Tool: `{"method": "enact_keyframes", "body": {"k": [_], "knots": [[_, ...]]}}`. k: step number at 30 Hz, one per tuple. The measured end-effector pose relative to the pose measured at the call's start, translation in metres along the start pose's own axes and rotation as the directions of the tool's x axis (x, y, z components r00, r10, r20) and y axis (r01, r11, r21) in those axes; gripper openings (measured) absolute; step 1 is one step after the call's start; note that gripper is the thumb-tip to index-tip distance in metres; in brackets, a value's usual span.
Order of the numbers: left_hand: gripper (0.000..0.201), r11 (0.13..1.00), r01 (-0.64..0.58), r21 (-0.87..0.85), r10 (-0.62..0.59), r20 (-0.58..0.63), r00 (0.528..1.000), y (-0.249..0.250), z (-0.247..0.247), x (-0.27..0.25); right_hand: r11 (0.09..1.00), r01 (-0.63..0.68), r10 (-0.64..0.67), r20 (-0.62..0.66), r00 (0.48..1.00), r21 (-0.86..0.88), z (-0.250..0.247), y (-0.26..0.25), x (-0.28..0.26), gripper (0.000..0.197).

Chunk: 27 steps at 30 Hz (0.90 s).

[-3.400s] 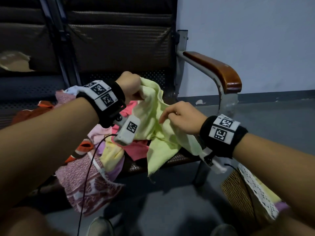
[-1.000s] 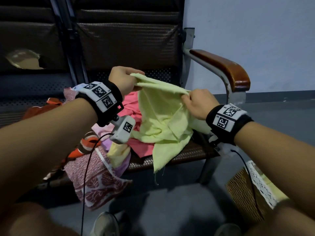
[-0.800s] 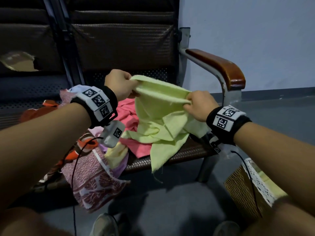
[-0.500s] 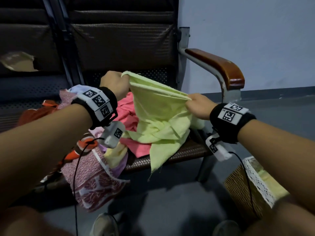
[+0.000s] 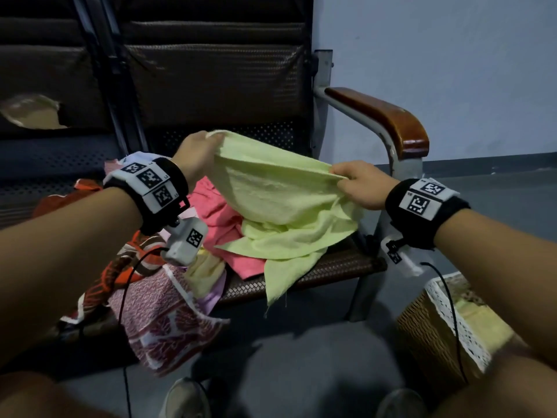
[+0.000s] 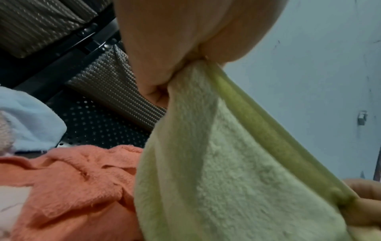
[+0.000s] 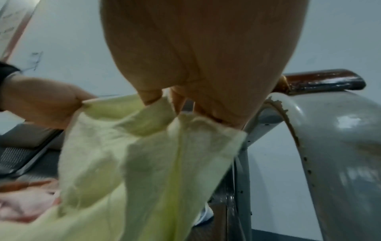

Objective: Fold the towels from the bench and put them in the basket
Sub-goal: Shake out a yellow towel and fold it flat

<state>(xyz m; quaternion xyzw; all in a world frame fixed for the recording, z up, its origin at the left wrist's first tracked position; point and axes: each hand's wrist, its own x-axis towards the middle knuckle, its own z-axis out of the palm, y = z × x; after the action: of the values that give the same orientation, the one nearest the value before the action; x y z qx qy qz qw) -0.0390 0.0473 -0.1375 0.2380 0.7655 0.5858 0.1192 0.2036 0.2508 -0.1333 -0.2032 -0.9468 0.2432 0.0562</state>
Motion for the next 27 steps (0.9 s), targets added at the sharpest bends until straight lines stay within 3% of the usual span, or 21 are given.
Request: {"method": "enact_keyframes", "body": {"k": [4,9,12,14,18,21,24,27], "knots": [[0.028,0.999,-0.032,-0.042,0.026,-0.138,0.99,-0.003,-0.016,0.008,0.998,-0.001,0.004,-0.043,0.999,0.059,-0.004,0.002,-0.002,0.027],[0.033,0.992,-0.04,-0.117,0.026,-0.119,0.993,0.0,-0.011,0.004,0.982,-0.073,0.096,-0.132,0.987,0.172,-0.007,0.002,0.002,0.029],[0.017,0.977,0.043,-0.211,-0.048,-0.019,0.999,0.008,-0.012,-0.003,0.985,-0.084,0.123,-0.271,0.955,0.153,-0.01,0.0,0.007,0.032],[0.019,0.974,0.063,-0.22,-0.04,0.104,0.994,0.014,-0.019,-0.007,0.991,-0.065,0.098,-0.308,0.946,0.117,-0.015,-0.004,0.008,0.024],[0.015,0.993,-0.092,-0.078,0.108,0.234,0.966,0.024,-0.032,-0.01,0.997,-0.072,0.068,-0.241,0.968,-0.005,-0.023,-0.009,0.01,0.035],[0.014,0.985,-0.167,-0.054,0.174,0.193,0.966,0.033,-0.04,-0.008,0.992,-0.032,0.061,-0.239,0.969,0.124,-0.038,-0.018,0.015,0.028],[0.022,0.983,-0.177,-0.037,0.18,0.096,0.979,0.053,-0.051,0.0,0.956,0.002,0.092,-0.304,0.948,0.295,-0.067,-0.034,0.018,0.035],[0.021,0.982,-0.191,-0.013,0.191,0.0,0.982,0.083,-0.062,0.006,0.926,-0.009,0.134,-0.305,0.943,0.378,-0.092,-0.056,0.02,0.029]]}}
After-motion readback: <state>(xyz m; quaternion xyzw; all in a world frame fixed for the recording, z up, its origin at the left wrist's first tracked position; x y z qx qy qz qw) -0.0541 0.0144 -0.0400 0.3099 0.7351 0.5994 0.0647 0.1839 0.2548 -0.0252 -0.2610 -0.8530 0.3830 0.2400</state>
